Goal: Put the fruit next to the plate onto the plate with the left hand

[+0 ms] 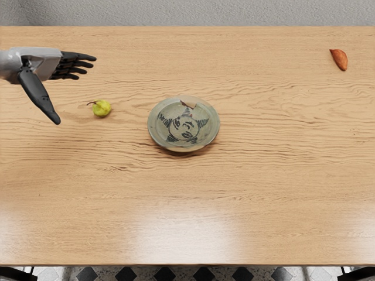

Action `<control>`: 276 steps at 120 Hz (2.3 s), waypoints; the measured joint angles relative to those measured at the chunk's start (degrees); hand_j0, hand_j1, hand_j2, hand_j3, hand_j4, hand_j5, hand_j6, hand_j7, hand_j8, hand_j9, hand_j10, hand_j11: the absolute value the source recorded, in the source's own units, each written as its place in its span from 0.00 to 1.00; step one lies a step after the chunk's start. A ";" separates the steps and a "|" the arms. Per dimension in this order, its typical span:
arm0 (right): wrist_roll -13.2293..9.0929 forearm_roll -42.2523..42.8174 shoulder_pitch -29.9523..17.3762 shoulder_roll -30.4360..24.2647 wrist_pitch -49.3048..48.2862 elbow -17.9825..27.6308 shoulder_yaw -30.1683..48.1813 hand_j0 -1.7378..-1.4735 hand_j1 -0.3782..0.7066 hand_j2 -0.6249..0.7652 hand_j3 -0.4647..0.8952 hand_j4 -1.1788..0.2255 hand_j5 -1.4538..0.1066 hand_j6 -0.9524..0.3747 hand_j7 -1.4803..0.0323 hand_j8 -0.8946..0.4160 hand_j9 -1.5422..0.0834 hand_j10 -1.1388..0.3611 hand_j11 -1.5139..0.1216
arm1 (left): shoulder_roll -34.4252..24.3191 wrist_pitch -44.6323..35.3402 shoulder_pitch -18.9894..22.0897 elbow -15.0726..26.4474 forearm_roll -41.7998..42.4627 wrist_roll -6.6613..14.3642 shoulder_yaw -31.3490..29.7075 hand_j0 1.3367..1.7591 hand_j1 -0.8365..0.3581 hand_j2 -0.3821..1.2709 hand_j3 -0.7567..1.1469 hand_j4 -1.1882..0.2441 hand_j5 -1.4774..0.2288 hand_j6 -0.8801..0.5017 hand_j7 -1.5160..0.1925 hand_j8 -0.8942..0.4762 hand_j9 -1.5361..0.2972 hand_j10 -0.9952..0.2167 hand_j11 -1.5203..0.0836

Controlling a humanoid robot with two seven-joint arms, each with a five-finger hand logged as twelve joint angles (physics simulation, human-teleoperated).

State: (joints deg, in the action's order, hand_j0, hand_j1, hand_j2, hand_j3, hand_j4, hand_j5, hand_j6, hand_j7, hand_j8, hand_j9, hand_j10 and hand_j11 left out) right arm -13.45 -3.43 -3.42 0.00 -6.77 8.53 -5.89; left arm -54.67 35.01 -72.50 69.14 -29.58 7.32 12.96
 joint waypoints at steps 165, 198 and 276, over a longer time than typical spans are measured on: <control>0.00 0.02 -0.04 0.00 0.00 -0.02 -0.27 0.30 0.03 0.45 0.34 0.84 0.93 0.72 0.98 0.68 0.95 0.76 0.93 | 34.80 -33.92 -1.68 -15.00 -30.13 27.68 -17.64 0.76 0.80 0.26 0.40 0.69 0.72 0.49 0.74 0.51 0.70 0.66 0.79; 0.00 0.00 -0.16 0.00 0.00 -0.07 -0.18 0.30 0.03 0.45 0.34 0.84 0.93 0.72 0.98 0.68 0.95 0.76 0.93 | 38.76 -35.56 -0.46 -18.58 -30.20 27.68 -17.84 0.76 0.64 0.28 0.40 0.58 0.59 0.38 0.62 0.39 0.59 0.52 0.66; 0.00 0.00 -0.31 0.00 0.00 -0.09 -0.09 0.30 0.03 0.45 0.34 0.84 0.93 0.72 0.98 0.68 0.95 0.76 0.93 | 44.93 -40.44 1.42 -29.19 -31.13 26.94 -21.49 0.76 0.54 0.29 0.40 0.51 0.52 0.31 0.54 0.32 0.51 0.44 0.58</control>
State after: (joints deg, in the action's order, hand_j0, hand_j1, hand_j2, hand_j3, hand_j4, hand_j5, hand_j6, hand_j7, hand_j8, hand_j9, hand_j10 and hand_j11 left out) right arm -13.45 -3.43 -3.73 0.00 -6.77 8.44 -5.97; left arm -9.74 -5.43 -71.08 39.95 -60.71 34.26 -8.52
